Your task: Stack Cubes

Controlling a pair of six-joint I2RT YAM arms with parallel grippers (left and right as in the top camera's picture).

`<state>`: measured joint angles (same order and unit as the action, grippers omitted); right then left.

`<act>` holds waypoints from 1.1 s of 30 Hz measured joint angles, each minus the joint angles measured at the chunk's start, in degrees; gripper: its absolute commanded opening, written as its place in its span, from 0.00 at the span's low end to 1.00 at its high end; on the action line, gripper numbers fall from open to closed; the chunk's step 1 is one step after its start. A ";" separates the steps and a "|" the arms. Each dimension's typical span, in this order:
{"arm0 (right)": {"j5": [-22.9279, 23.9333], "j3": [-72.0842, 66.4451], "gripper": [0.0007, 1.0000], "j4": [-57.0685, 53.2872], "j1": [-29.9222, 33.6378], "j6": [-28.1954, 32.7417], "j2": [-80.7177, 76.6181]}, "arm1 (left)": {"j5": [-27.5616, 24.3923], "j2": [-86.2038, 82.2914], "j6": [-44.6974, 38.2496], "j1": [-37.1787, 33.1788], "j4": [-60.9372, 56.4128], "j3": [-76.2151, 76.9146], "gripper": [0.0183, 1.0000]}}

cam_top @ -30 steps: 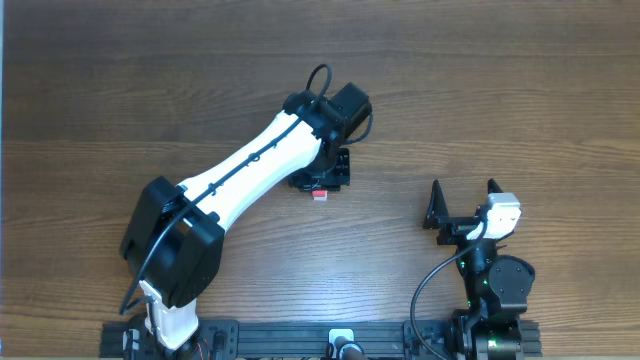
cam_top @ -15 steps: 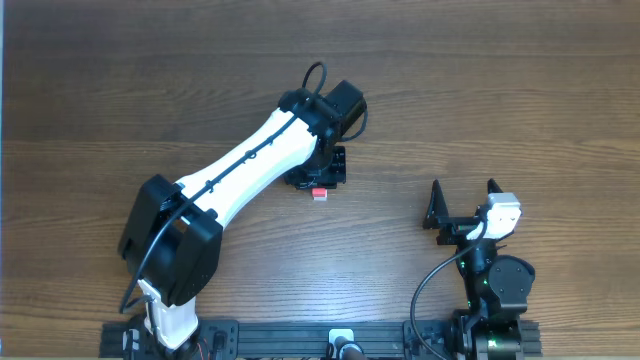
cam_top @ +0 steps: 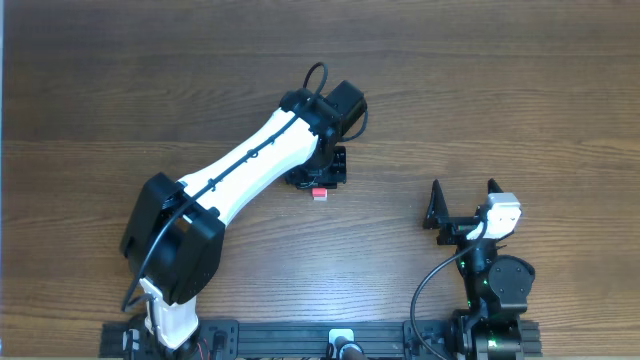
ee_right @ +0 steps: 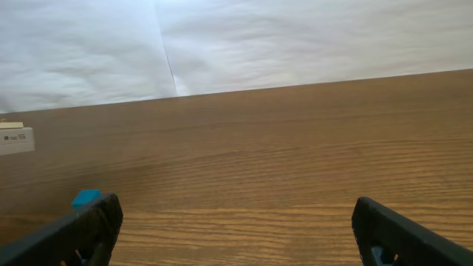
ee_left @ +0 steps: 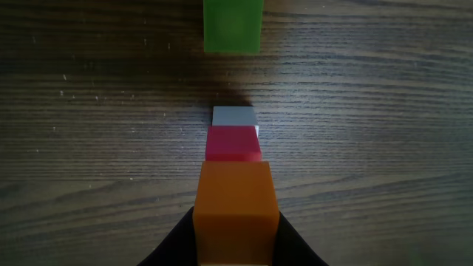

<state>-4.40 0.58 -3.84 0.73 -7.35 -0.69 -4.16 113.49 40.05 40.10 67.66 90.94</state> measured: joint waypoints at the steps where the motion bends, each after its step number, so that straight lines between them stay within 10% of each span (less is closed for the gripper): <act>1: 0.00 0.00 0.99 -0.02 -0.02 -0.02 0.00 | -0.11 0.04 0.00 0.00 0.00 0.00 0.15; 33: 0.00 0.00 0.99 -0.02 -0.02 0.00 0.00 | -0.57 1.55 0.00 0.00 -0.61 -0.37 0.15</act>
<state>-4.40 0.58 -3.86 0.71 -7.35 -0.69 -4.73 115.04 40.05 40.10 67.05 90.56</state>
